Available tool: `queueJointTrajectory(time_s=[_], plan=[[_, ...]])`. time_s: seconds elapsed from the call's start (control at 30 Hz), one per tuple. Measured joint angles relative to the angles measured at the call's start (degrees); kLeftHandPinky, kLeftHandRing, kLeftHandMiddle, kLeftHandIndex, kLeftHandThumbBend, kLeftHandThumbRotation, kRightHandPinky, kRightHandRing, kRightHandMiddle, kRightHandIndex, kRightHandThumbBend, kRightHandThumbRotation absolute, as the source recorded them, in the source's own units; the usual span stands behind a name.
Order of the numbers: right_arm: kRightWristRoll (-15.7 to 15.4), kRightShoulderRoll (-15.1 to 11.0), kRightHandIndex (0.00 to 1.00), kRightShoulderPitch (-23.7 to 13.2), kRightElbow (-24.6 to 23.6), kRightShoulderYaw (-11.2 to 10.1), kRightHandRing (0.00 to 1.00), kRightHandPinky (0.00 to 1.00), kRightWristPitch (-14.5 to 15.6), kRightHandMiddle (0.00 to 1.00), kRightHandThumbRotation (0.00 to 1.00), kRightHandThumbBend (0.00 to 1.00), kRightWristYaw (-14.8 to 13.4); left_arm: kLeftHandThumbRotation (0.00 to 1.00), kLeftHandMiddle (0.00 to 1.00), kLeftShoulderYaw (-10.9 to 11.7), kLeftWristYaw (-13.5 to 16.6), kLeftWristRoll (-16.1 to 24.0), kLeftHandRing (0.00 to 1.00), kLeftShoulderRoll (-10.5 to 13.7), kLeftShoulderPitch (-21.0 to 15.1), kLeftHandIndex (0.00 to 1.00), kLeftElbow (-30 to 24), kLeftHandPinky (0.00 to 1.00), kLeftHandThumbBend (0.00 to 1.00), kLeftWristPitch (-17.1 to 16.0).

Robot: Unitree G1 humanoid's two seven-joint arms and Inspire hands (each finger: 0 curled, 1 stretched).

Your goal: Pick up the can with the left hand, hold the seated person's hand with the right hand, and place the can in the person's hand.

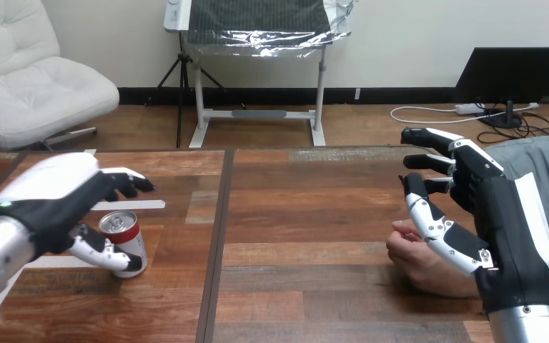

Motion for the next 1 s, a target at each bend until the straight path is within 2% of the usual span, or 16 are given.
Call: queueJointTrajectory(time_s=[0.5,1.0], plan=[[0.0,-0.4,0.71,-0.3,-0.1,-0.1,0.71,0.57,0.8,0.78,0.00,0.28,0.8,0.17,0.79,-5.7,-0.8,2.1,0.78,0.2,-5.5,0.78,5.9,0.71,0.82,-1.7],[0.1,-1.7,0.71,-0.6,-0.1,-0.5,0.71,0.57,1.2,0.78,0.00,0.28,1.2,0.18,0.78,-9.0,-0.9,4.6,0.76,0.2,-9.5,0.76,9.8,0.68,0.79,-1.3]])
